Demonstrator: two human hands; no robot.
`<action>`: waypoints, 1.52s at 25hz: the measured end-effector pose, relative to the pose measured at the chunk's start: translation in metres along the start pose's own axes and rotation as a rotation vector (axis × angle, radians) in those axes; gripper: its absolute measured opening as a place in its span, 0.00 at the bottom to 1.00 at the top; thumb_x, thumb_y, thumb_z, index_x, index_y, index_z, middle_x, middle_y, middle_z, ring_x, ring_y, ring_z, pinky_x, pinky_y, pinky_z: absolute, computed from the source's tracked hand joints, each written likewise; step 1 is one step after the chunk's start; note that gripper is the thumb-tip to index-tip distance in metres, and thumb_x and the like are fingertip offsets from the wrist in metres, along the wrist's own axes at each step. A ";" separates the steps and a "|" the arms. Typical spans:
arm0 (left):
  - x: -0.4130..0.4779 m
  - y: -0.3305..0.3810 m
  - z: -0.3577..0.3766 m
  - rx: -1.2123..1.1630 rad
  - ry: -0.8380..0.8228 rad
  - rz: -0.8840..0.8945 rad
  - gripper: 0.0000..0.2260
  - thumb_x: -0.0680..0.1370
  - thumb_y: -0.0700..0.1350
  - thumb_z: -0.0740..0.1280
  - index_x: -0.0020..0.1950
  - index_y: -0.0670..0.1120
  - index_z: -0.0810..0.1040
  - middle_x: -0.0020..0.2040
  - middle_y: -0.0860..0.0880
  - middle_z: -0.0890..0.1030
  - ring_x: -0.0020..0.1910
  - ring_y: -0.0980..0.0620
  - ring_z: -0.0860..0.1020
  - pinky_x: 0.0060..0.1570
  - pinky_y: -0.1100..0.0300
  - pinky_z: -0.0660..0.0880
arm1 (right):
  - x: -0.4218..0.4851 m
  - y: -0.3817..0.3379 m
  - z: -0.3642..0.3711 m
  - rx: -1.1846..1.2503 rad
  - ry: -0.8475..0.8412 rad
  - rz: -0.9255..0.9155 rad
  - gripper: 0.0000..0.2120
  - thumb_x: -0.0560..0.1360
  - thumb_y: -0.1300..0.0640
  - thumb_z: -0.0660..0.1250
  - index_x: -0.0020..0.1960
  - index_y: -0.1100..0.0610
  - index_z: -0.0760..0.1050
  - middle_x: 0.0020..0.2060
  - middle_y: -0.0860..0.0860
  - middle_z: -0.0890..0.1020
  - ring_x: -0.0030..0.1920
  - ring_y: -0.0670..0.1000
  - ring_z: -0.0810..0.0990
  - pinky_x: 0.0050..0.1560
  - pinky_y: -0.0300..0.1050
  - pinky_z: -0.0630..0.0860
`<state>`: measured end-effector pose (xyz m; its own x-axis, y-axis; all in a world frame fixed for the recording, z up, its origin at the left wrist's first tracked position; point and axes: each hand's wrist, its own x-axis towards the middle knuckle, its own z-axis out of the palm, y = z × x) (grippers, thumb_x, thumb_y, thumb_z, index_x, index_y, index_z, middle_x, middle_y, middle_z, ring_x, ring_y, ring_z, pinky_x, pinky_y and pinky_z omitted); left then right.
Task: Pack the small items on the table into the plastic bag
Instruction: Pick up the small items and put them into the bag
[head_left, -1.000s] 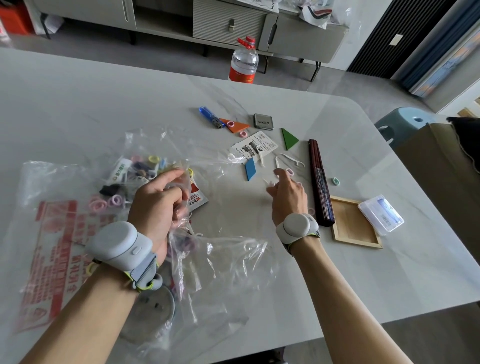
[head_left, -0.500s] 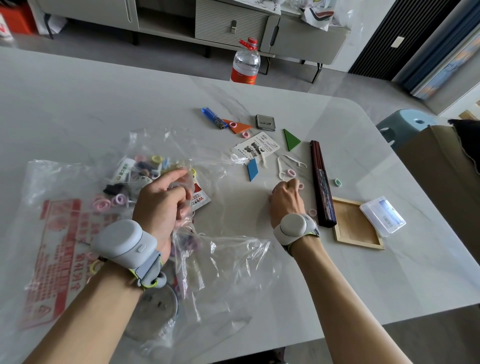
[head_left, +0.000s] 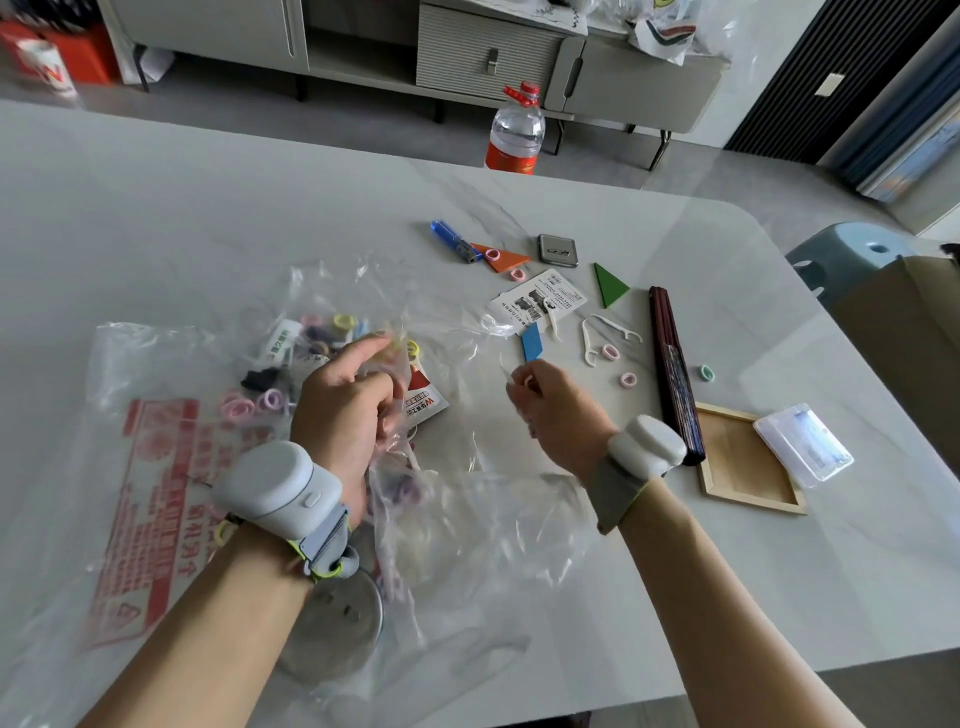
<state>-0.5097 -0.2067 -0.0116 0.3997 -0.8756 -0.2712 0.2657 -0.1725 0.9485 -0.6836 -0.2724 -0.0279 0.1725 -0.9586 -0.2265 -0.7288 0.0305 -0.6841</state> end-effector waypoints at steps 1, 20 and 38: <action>0.001 -0.001 -0.001 0.000 0.008 0.008 0.24 0.71 0.28 0.56 0.59 0.48 0.78 0.27 0.50 0.73 0.22 0.54 0.63 0.22 0.66 0.58 | -0.002 -0.008 0.005 0.155 -0.035 0.031 0.08 0.79 0.58 0.60 0.41 0.55 0.71 0.32 0.52 0.72 0.33 0.53 0.71 0.35 0.43 0.68; 0.003 0.010 -0.008 -0.163 -0.051 -0.101 0.24 0.70 0.28 0.55 0.61 0.43 0.77 0.27 0.51 0.75 0.20 0.55 0.63 0.20 0.68 0.56 | 0.054 -0.002 -0.005 -0.285 0.342 0.063 0.25 0.74 0.50 0.67 0.67 0.56 0.67 0.65 0.57 0.69 0.65 0.58 0.68 0.63 0.48 0.64; -0.004 0.010 -0.012 -0.123 -0.044 -0.097 0.22 0.71 0.28 0.55 0.56 0.47 0.78 0.27 0.49 0.73 0.21 0.55 0.63 0.22 0.66 0.56 | -0.008 0.046 0.019 -0.204 0.431 0.025 0.09 0.73 0.58 0.68 0.53 0.55 0.76 0.48 0.53 0.79 0.52 0.57 0.75 0.48 0.45 0.68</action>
<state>-0.4981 -0.1991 -0.0024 0.3291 -0.8770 -0.3502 0.4076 -0.2026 0.8904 -0.7058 -0.2579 -0.0705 -0.1055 -0.9897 0.0968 -0.8519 0.0398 -0.5221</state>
